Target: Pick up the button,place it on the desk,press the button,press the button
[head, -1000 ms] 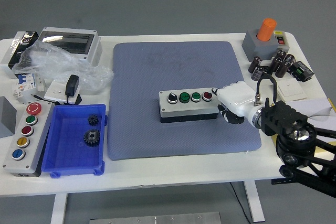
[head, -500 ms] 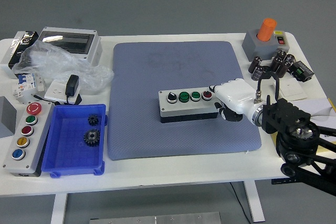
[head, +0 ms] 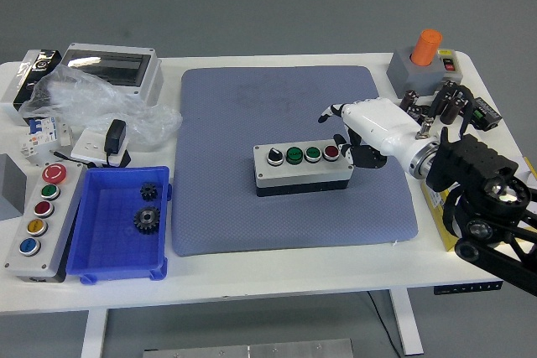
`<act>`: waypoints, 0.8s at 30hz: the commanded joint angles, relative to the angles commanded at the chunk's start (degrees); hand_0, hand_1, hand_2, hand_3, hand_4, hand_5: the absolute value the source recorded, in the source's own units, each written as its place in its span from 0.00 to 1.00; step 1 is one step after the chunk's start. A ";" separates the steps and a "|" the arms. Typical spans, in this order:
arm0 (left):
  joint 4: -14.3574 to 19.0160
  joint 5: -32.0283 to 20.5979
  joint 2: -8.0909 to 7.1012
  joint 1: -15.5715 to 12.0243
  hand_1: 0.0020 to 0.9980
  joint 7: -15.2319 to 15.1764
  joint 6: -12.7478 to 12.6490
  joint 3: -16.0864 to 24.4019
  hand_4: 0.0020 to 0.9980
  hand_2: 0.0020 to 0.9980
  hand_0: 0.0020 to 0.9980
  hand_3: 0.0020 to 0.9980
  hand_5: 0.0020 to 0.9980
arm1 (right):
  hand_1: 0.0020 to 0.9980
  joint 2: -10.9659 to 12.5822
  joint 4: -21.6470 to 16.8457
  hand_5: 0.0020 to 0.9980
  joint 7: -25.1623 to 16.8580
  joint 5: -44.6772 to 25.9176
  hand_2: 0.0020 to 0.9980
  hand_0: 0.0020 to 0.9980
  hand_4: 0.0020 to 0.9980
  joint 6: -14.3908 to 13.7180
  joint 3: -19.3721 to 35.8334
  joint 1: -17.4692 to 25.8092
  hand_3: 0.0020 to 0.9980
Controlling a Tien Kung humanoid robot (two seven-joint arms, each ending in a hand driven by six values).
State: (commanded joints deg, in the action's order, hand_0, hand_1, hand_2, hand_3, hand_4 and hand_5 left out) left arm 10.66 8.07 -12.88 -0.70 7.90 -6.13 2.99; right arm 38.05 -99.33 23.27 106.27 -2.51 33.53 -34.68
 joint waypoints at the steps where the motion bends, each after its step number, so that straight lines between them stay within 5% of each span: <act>1: 0.00 0.01 0.01 -0.03 0.71 0.02 0.00 0.02 0.61 0.63 0.69 0.63 0.38 | 0.39 -0.20 0.37 0.43 -0.36 -0.41 0.45 0.53 0.96 -0.41 0.41 0.32 0.85; 3: -0.02 0.19 0.05 -0.10 0.71 0.14 0.03 0.21 0.61 0.63 0.69 0.63 0.38 | 0.39 -0.68 1.16 0.43 -1.23 -1.21 0.45 0.53 0.96 -1.50 1.38 1.05 0.85; 4: -0.02 0.20 0.07 -0.13 0.71 0.18 0.05 0.23 0.61 0.63 0.69 0.63 0.38 | 0.84 -0.98 1.57 0.59 -1.63 -1.53 0.89 0.87 1.00 -1.98 1.94 1.48 1.00; 9: -0.01 -0.08 0.08 -0.13 0.71 0.17 0.04 0.11 0.61 0.63 0.69 0.63 0.38 | 0.84 -2.46 3.02 0.59 -2.83 -2.15 0.89 0.87 1.00 -3.51 4.37 3.42 1.00; 10: 0.00 -0.24 0.05 -0.11 0.71 0.13 0.03 -0.01 0.61 0.63 0.69 0.63 0.38 | 0.93 -2.80 3.35 0.71 -3.05 -2.22 0.98 0.98 1.00 -3.80 4.86 3.88 1.00; 15: 0.02 -0.58 -0.09 -0.08 0.71 0.08 0.02 -0.23 0.61 0.63 0.69 0.63 0.38 | 0.93 -4.06 4.40 0.71 -3.99 -2.34 0.98 0.98 1.00 -4.94 6.98 5.76 1.00; 16: 0.02 -0.67 -0.14 -0.07 0.71 0.06 0.02 -0.30 0.61 0.63 0.69 0.63 0.38 | 0.95 -4.33 4.58 0.83 -4.24 -2.39 0.98 1.00 1.00 -5.22 7.56 6.19 1.00; 24: 0.08 -1.27 -0.55 -0.01 0.71 -0.01 0.07 -0.81 0.61 0.63 0.69 0.63 0.38 | 0.96 -6.15 6.04 0.82 -7.50 -4.84 0.97 1.00 1.00 -7.74 12.39 10.14 1.00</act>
State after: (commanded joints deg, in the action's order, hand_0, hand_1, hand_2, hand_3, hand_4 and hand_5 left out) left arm 10.74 6.80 -13.42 -0.71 7.89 -6.06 2.17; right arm 31.90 -93.29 15.76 101.42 -10.25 45.92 -24.55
